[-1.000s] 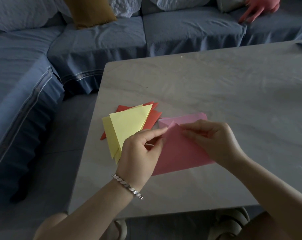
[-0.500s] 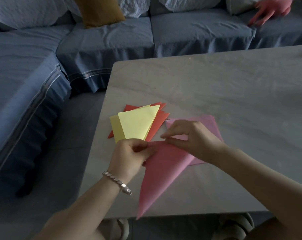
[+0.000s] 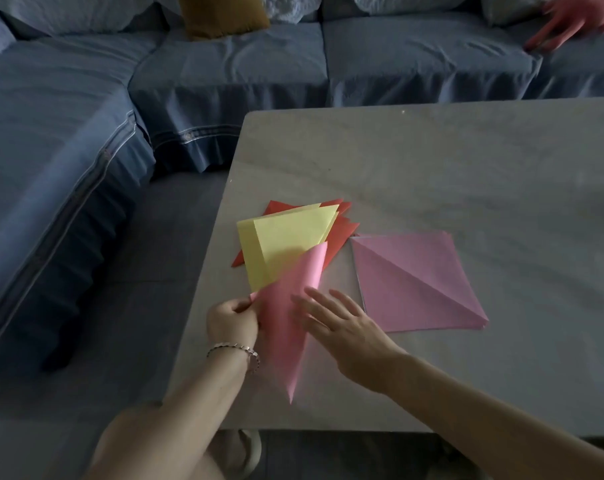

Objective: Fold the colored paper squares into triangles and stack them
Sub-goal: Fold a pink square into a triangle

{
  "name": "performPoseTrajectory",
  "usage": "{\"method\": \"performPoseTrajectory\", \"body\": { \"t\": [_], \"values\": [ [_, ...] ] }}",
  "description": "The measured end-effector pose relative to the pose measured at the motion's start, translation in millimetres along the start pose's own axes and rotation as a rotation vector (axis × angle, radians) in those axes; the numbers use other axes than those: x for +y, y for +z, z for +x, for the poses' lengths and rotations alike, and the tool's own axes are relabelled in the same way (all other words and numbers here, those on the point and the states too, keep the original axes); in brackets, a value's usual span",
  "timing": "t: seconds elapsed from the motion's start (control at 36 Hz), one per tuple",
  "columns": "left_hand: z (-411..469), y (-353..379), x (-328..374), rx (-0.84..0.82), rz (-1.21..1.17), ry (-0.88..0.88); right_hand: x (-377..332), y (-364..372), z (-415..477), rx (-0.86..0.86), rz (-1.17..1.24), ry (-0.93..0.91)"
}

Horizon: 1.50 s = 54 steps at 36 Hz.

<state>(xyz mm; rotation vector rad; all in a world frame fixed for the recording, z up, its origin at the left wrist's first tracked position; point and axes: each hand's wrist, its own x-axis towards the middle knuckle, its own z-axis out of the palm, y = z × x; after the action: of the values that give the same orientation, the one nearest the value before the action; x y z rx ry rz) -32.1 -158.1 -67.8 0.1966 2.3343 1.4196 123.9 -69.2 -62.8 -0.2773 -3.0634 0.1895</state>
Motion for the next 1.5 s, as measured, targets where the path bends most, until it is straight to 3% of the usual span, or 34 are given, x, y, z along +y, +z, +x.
{"method": "performPoseTrajectory", "body": {
  "t": [0.25, 0.44, 0.56, 0.67, 0.78, 1.08, 1.19, 1.5],
  "values": [
    [0, -2, -6, 0.023, 0.191, 0.143, 6, 13, 8, -0.137, -0.135, -0.081],
    [3, -1, -7, 0.001, 0.221, 0.157, 15, 0, -9, -0.255, -0.165, 0.025],
    [3, -3, -7, -0.004, 0.231, 0.171, 15, 6, -7, -0.176, -0.218, 0.066],
    [3, -3, -7, 0.000, 0.254, 0.163, 12, 1, 8, -0.157, -0.196, 0.208],
    [5, -3, -8, 0.008, 0.244, 0.155, 20, -8, 24, -0.298, -0.175, 0.276],
    [5, -2, -5, 0.001, 0.202, 0.129, 42, -10, 53, -0.203, -0.008, 0.497],
    [4, -2, -4, -0.006, 0.204, 0.108, 42, -6, 50, -0.129, 0.123, 0.531],
    [6, -1, -10, 0.026, 0.244, 0.115, 23, 4, 28, -0.263, 0.205, 0.492]
  ]
}}
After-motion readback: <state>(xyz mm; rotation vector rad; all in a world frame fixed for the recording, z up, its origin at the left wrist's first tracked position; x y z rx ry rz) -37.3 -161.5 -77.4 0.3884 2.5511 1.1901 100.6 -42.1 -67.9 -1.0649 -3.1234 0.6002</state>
